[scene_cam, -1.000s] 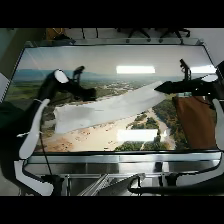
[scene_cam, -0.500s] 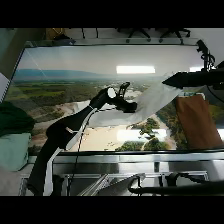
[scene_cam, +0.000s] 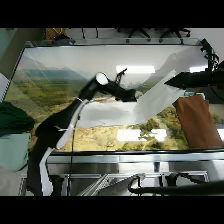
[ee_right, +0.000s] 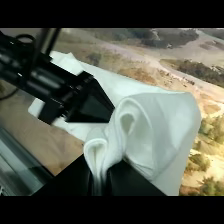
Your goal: Fold the shirts.
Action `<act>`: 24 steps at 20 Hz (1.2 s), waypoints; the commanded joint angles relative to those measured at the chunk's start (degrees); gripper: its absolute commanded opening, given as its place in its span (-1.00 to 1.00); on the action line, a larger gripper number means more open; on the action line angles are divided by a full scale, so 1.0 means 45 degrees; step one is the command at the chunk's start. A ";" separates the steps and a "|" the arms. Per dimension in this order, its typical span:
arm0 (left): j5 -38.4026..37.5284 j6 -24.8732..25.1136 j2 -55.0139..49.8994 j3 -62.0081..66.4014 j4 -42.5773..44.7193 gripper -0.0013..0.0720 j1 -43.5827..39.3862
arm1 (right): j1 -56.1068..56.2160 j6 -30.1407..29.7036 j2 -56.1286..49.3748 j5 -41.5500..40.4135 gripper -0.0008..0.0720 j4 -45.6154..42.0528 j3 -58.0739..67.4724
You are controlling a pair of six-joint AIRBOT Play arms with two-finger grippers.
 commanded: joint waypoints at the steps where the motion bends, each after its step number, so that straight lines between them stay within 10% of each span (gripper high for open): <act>1: -0.2127 0.0359 0.2380 0.0073 -0.0534 -0.92 0.2268 | 0.0355 0.0053 -0.0039 -0.0112 -0.92 0.1302 0.0005; 6: -0.3526 0.1064 0.5265 -0.0559 -0.2064 -0.92 0.5901 | 0.5265 0.0136 -0.0826 -0.3798 -0.92 0.1394 -0.0029; 12: -0.3536 0.2409 0.7397 -0.2021 -0.2851 -0.92 0.8587 | 1.3036 -0.1098 -0.5226 -1.4231 -0.90 0.1389 -0.0024; 15: -0.3662 0.2982 0.7941 -0.2934 -0.2871 -0.92 0.8990 | 1.5008 -0.1404 -0.7587 -1.8316 0.27 0.1384 0.0015; 24: -0.3929 0.3415 0.8301 -0.3759 -0.2948 -0.92 0.8995 | 0.9525 -0.0355 -0.3570 -0.9704 0.29 -0.0272 0.0010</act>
